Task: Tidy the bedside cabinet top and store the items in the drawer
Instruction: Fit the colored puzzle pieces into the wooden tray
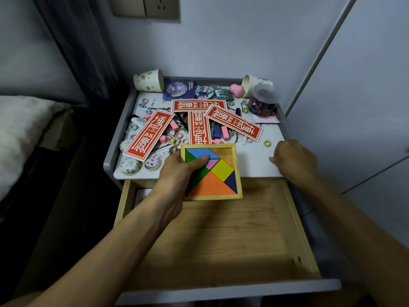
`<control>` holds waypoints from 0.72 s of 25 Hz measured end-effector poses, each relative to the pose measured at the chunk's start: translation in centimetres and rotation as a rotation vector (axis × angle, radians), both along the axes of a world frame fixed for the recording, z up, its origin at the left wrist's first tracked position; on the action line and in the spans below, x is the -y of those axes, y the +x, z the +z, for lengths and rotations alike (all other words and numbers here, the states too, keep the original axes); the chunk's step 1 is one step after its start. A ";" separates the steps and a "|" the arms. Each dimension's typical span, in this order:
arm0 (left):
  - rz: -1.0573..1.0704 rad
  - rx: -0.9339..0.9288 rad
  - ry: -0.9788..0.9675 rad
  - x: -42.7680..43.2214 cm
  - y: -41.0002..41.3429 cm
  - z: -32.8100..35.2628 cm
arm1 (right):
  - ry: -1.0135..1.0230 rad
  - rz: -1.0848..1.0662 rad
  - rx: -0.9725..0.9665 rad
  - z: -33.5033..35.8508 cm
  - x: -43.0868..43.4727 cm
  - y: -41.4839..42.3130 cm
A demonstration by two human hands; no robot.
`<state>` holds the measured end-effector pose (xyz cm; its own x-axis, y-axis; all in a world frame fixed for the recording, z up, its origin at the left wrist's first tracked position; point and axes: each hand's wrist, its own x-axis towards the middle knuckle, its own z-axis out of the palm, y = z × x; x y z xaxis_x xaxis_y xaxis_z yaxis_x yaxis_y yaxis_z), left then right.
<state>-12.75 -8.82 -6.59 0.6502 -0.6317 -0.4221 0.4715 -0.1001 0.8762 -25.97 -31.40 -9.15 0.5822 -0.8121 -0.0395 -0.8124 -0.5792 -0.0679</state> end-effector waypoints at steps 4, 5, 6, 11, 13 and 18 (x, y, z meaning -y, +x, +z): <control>0.003 -0.001 0.006 0.0 -0.1 0.0 | 0.000 0.027 -0.051 -0.3 -0.5 0.1; -0.001 0.000 0.001 0.0 -0.2 0.0 | -0.014 0.032 -0.064 -0.5 -0.6 0.2; -0.010 0.003 -0.003 0.0 -0.2 0.1 | -0.015 0.029 -0.063 -0.7 -0.6 0.4; -0.026 0.010 0.006 0.0 -0.3 0.1 | 0.013 -0.051 0.100 -1.5 -0.5 0.6; -0.025 0.002 0.015 0.0 -0.2 0.1 | 0.018 -0.086 0.133 -0.8 -0.6 0.4; -0.029 0.002 0.022 0.1 -0.3 0.0 | 0.097 -0.065 -0.024 0.6 -1.8 -0.1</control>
